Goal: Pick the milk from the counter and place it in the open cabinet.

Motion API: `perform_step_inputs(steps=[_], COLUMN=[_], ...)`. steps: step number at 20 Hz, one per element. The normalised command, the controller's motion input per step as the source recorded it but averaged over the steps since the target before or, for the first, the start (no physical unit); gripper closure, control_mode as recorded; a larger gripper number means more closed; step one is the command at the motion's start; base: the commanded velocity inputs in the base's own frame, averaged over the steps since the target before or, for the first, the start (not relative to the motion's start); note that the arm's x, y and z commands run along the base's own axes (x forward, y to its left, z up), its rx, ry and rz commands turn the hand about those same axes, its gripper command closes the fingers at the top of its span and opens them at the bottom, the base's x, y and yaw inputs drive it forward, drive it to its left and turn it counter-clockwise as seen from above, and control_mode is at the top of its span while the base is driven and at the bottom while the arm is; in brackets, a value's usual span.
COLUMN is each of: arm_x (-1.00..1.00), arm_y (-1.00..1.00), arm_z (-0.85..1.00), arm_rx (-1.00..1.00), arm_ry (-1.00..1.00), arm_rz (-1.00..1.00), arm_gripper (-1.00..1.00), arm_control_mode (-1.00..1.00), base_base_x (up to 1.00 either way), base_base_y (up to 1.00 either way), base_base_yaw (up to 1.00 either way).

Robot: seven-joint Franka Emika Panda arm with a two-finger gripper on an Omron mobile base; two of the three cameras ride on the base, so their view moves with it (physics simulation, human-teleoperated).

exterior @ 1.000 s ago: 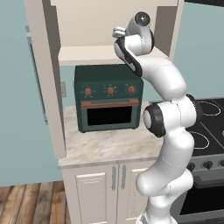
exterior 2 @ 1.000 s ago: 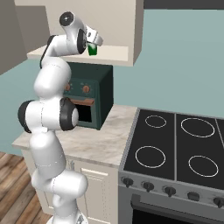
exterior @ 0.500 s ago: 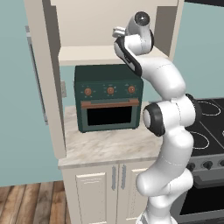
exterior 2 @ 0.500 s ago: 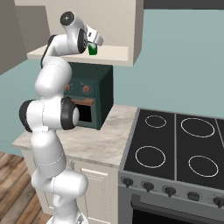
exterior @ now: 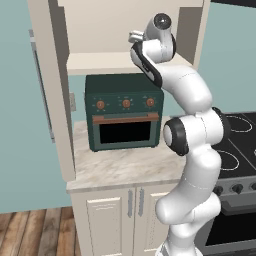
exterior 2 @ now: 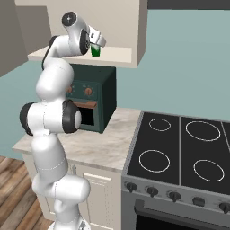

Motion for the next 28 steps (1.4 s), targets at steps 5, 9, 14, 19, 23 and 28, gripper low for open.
perform_step_inputs(steps=[5, 9, 14, 19, 23, 28], arm_x=[0.0, -0.1, -0.81, -1.0, -1.0, -0.99], arm_y=[0.0, 0.0, -0.04, -0.1, -0.17, -0.08], arm_z=[0.0, 0.0, 0.0, 0.0, -0.17, -0.39], arm_rx=[0.0, 0.0, 0.0, 0.01, 0.0, 0.0], arm_ry=[0.0, 0.0, -0.01, -0.04, 0.0, 0.0], arm_rz=[0.0, 0.0, 0.0, 0.0, 0.0, 0.0], arm_gripper=[-1.0, -1.0, -1.0, -1.0, -1.0, -1.0], arm_control_mode=[-1.0, -1.0, -1.0, -1.0, -1.0, -1.0], base_base_x=[0.0, 0.0, 0.0, 0.0, 0.0, 0.0], base_base_y=[0.0, 0.0, 0.0, 0.0, 0.0, 0.0], base_base_yaw=[0.0, 0.0, 0.0, 0.0, 0.0, 0.0])
